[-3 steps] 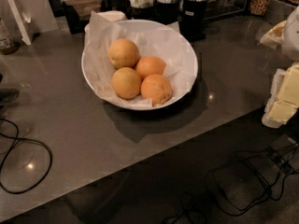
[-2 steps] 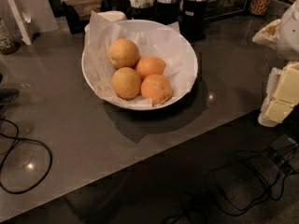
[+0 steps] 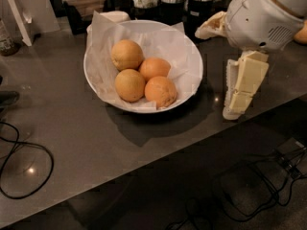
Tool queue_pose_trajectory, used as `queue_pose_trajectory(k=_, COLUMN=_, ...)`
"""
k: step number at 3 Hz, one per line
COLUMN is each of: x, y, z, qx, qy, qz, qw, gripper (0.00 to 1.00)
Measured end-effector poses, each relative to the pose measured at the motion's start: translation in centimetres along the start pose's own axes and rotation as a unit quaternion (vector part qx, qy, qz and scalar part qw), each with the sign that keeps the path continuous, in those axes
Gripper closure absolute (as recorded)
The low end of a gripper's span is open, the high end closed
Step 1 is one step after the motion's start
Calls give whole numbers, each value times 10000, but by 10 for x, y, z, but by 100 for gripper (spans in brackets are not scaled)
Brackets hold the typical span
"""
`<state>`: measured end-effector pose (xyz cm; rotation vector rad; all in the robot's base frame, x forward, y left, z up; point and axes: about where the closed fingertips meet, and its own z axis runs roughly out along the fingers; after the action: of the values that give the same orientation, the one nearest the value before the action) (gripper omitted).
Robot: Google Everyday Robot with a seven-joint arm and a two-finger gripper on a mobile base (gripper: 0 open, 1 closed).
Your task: Pick orange from white bowl
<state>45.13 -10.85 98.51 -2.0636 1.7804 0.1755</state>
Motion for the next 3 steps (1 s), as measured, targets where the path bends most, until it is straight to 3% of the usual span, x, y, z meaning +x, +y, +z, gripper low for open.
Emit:
queue_pose_trajectory(k=1, x=-41, y=-9, z=12, qx=-141, qy=-445, qz=-511, qw=9976, gripper=0)
queue_pose_trajectory(k=2, x=-66, y=-20, z=21, qx=-119, qy=-660, qz=-690, qw=9954, gripper=0)
queue_pose_trajectory(k=3, x=-84, y=-71, z=24, qx=165, qy=-692, qz=-600, qw=9957, gripper=0)
